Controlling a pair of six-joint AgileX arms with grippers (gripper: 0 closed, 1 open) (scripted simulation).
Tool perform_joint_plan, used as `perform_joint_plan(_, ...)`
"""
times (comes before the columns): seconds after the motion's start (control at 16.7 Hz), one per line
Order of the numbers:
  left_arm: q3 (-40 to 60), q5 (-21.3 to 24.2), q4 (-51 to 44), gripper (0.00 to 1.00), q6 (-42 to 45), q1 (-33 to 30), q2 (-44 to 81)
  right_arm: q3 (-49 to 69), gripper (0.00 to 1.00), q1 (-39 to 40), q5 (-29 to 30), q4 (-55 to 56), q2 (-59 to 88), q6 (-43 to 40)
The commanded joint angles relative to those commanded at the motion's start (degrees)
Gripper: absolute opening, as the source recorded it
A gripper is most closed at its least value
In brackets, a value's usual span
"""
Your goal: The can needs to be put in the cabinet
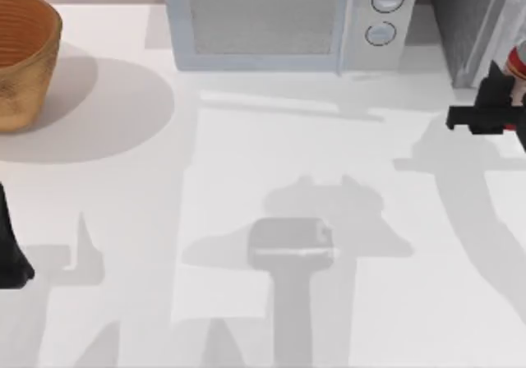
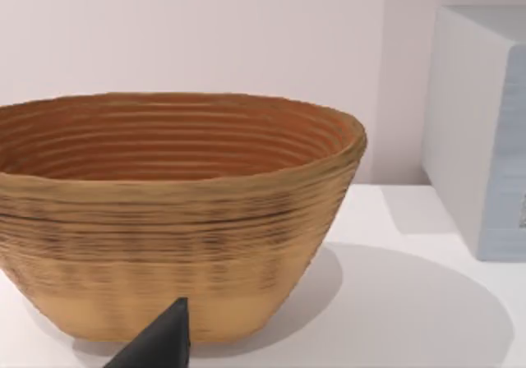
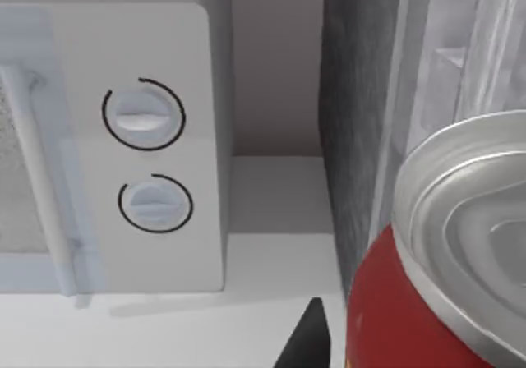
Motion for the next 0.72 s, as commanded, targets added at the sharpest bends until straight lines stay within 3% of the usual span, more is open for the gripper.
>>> perform_joint_plan(0.42,0.0,0.0,0.0,1.00,0.0,0.0,0.0,-0.8,0.00,0.0,-0.9,-0.7,-1.4,0.0)
perform_joint_plan(0.72,0.0,0.0,0.0,1.00,0.0,0.0,0.0,-5.0,0.00,-2.2,-4.1,-6.5,-13.0,-0.7)
